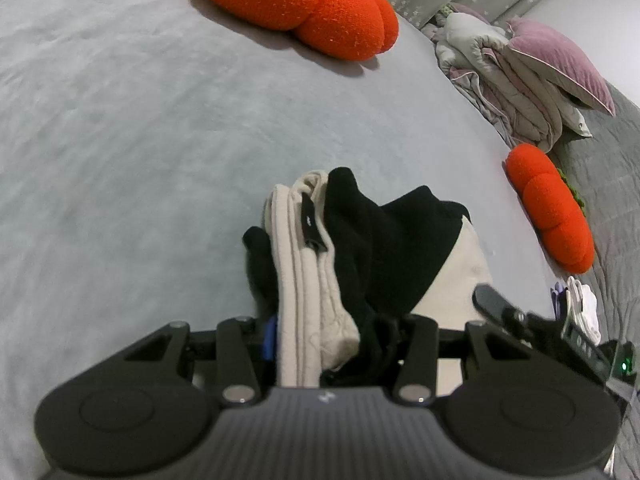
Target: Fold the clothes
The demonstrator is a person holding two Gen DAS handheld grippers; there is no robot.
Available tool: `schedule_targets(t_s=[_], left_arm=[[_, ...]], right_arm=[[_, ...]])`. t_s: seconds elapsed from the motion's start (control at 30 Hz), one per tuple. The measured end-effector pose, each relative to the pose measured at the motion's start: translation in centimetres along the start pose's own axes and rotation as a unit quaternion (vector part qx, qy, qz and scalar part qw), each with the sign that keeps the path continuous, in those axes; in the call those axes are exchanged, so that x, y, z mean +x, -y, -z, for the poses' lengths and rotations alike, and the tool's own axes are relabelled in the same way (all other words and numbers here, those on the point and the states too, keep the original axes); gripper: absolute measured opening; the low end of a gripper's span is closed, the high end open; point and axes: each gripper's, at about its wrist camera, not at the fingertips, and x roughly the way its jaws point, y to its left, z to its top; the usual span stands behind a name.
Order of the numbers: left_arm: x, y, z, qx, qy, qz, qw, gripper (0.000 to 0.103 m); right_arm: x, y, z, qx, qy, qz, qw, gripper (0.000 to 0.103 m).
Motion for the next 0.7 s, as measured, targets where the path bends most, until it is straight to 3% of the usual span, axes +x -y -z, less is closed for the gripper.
schedule_targets(t_s=[0.13,0.33,0.4,0.57,0.7], left_arm=[[0.0,0.0,0.1,0.005,0.000,0.000,1.0000,0.042],[0.0,0.1,0.0,0.006,0.001,-0.002,1.0000,0.042],[0.0,0.2,0.1,0.007,0.001,-0.003,1.0000,0.042],[-0.1,0.2,0.0,0.007,0.001,-0.001,1.0000,0.042],[0.0,0.0,-0.1,0.007,0.000,0.003,1.0000,0.042]], right_arm=[[0.9,0.5,-0.9,0.026,0.022,-0.009,0.999,0.047],[2.9,-0.2,-2.8,0.022,0.015,0.000,1.000,0.047],[3.0,-0.3,-2.9,0.014,0.029,0.011,0.999,0.032],[2.2,-1.2,-1.3,-0.039,0.064,0.037,0.997,0.027],[1.9,-1.8,-1.5,-0.050,0.065,0.036,0.996,0.026]])
